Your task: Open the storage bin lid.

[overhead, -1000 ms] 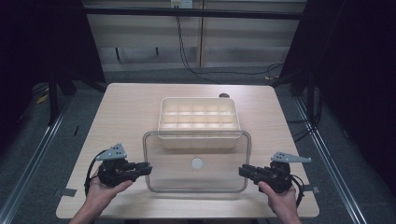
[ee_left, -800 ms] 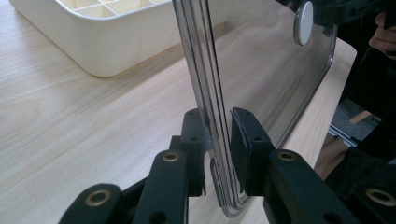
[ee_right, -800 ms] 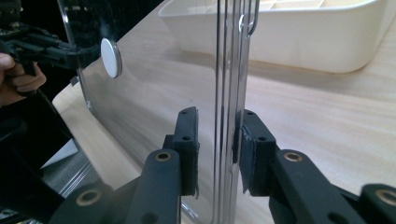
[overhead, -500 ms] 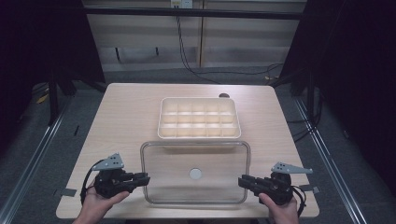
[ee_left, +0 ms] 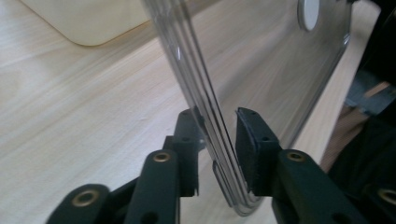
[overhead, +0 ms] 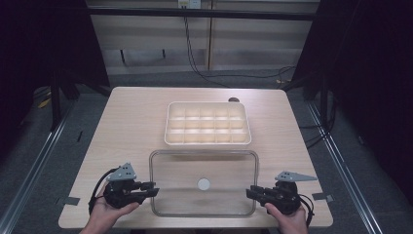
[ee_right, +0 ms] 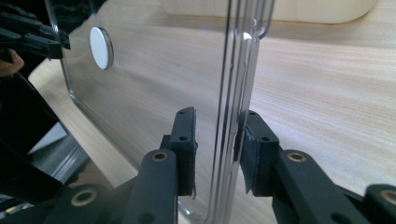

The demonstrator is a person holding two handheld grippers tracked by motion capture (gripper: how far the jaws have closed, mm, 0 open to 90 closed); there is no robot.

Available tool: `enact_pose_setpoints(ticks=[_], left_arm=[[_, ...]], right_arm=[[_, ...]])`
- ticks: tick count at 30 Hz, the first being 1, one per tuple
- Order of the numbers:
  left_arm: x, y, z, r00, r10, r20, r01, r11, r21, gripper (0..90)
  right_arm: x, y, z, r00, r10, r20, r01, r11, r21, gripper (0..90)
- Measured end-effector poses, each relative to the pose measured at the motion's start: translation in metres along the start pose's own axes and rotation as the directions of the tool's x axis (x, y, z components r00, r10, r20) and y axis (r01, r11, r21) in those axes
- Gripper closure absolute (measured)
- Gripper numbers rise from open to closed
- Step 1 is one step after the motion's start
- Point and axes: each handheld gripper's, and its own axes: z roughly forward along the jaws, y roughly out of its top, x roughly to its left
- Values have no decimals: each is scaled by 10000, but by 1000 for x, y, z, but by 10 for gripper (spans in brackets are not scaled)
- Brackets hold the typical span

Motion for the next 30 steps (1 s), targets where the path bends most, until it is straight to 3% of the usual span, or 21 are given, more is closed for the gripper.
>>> enact_pose_setpoints(ticks=[2, 6, 10, 23, 30], left_arm=[[4, 0, 2, 9997, -135, 195, 135, 9999, -32, 677], [4, 2, 6, 9998, -135, 143, 133, 9998, 134, 665], [3, 3, 10, 9998, -81, 166, 78, 9998, 175, 651], [11, 1, 22, 9986, -488, 195, 479, 9979, 434, 602], [14, 1, 26, 9983, -557, 164, 547, 9970, 550, 589]], right_arm=[[-2, 0, 2, 10000, 25, 8, -25, 10000, 51, 689], [-9, 1, 8, 9997, 224, 81, -226, 9995, 228, 673], [-8, 2, 10, 9985, -70, 545, 56, 9997, 250, 642], [-17, 1, 19, 9983, 457, 372, -472, 9980, 411, 607], [-20, 0, 23, 9979, 397, 508, -421, 9980, 474, 584]])
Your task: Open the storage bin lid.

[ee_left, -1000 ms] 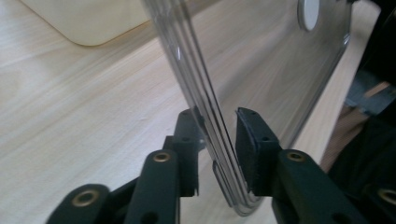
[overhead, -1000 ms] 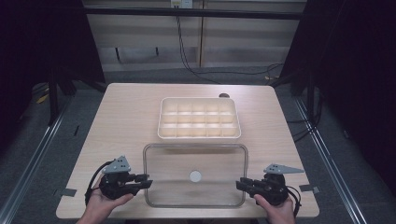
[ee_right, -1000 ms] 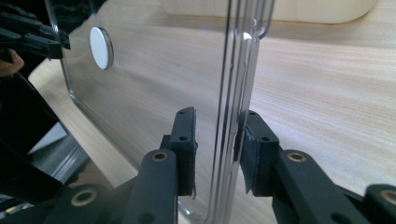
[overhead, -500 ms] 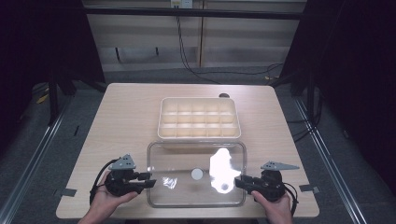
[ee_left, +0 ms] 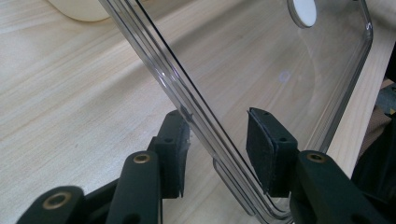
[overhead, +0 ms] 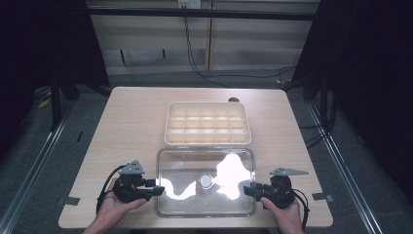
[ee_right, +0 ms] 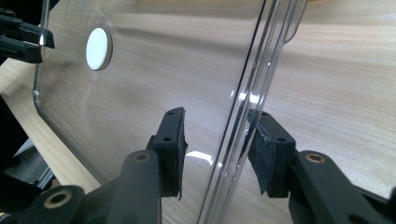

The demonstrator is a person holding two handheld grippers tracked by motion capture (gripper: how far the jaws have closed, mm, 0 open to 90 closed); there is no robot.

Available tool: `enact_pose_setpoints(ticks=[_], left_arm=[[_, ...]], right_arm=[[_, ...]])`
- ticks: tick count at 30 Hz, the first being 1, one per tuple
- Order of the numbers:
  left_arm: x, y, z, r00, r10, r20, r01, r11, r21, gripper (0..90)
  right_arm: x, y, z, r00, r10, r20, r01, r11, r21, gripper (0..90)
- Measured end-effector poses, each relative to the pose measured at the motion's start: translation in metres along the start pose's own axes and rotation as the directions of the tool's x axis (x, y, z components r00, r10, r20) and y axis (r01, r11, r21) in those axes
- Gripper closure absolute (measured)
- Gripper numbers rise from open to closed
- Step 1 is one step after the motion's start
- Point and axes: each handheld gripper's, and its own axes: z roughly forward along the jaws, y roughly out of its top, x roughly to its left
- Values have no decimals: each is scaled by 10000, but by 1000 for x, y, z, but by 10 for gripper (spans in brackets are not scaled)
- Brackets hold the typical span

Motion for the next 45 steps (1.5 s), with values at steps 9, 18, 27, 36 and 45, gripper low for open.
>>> enact_pose_setpoints(ticks=[9, 18, 27, 36, 45], left_arm=[[4, -1, 6, 9999, 34, -114, -30, 9995, 313, 583], [7, -2, 11, 9998, -200, -96, 204, 9988, 437, 568], [10, -2, 12, 9996, -298, -35, 299, 9977, 605, 560], [10, -2, 17, 9992, -399, -5, 398, 9955, 855, 516], [11, -2, 20, 9977, -653, 204, 629, 9930, 999, 467]], right_arm=[[-2, 0, 5, 9989, -70, 453, 61, 9998, 205, 545], [-4, 1, 9, 9963, -32, 860, -11, 9988, 492, 536], [-4, 3, 13, 9933, -140, 1144, 85, 9988, 487, 524], [-2, 3, 17, 9906, -218, 1348, 135, 9980, 619, 487], [-2, 4, 16, 9891, -367, 1427, 296, 9982, 518, 465]])
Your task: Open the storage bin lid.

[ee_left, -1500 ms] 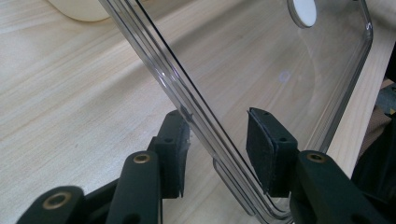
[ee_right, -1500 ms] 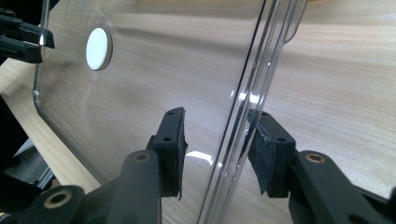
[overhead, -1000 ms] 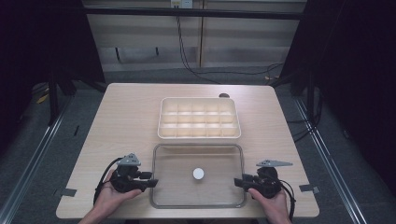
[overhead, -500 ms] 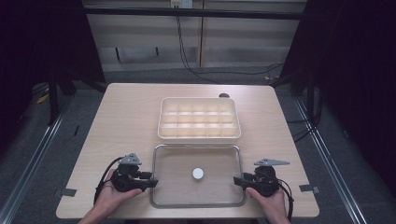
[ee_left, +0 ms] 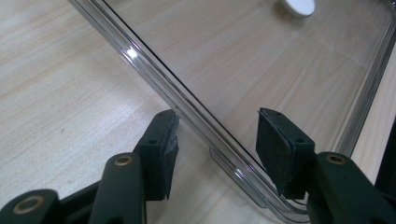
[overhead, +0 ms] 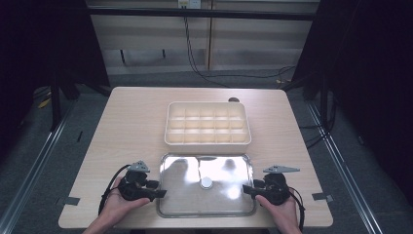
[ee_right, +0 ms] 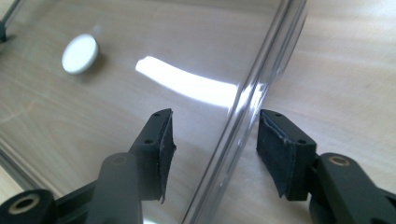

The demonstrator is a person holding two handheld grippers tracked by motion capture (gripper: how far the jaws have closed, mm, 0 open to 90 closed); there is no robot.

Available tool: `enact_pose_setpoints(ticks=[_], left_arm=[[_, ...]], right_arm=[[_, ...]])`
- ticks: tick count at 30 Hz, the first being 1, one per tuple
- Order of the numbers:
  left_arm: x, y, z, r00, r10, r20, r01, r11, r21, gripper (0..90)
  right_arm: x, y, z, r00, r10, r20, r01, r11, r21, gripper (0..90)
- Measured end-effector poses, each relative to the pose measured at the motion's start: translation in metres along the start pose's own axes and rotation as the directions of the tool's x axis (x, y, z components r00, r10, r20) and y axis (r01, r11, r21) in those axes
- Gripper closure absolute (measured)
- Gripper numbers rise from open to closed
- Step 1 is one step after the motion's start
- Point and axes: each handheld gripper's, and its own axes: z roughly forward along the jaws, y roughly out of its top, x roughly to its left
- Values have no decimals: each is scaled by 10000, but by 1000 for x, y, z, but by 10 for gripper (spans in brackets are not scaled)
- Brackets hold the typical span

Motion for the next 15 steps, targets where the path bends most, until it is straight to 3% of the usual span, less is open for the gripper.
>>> enact_pose_setpoints(ticks=[1, 2, 8, 15], left_arm=[[0, 0, -1, 9996, 110, -274, -112, 9999, -67, 442], [0, -1, 0, 9989, 293, -371, -297, 9995, -94, 514], [0, 0, -3, 9983, 391, -443, -399, 9990, -181, 429], [0, 0, -18, 9959, 286, -861, -393, 9913, -1256, 366]], right_arm=[[-2, 1, -2, 9999, 5, -140, -8, 9997, -247, 464], [-3, 2, -3, 9998, 45, -193, -53, 9993, -380, 462], [-2, 4, -6, 9990, -19, -454, -16, 9970, -771, 422], [-4, 5, -24, 9964, -645, -542, 521, 9771, -2063, 381]])
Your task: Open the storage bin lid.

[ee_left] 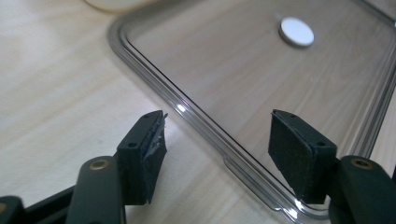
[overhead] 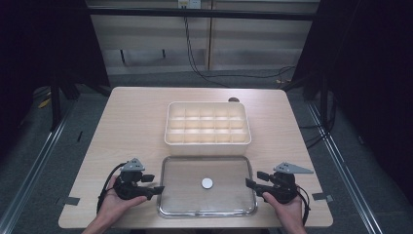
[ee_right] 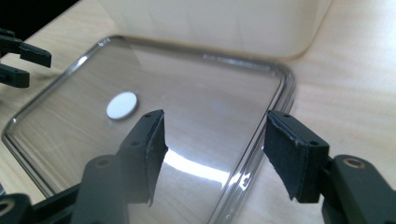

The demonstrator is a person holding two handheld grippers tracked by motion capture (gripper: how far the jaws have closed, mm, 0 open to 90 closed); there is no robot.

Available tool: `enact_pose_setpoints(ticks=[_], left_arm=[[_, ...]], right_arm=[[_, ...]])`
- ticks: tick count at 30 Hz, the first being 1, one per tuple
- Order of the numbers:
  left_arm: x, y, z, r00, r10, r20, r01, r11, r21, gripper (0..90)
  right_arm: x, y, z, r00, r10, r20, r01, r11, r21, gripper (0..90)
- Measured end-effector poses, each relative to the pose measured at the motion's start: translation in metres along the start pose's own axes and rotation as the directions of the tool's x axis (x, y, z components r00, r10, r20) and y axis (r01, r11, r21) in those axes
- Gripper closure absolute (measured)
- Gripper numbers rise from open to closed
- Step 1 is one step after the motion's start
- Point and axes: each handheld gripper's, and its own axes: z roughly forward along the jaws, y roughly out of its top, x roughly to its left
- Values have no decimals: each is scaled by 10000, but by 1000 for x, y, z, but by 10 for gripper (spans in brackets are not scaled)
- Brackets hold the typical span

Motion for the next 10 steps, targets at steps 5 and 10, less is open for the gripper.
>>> enact_pose_setpoints(ticks=[5, 10], left_arm=[[-1, 1, -18, 9988, 68, -482, -115, 9951, -983, 341], [1, -8, -33, 9960, -85, -894, -54, 9880, -1545, 317]], right_arm=[[3, 1, -12, 9991, -380, -179, 368, 9972, -656, 374], [1, -1, -20, 9986, -528, -98, 516, 9941, -957, 339]])
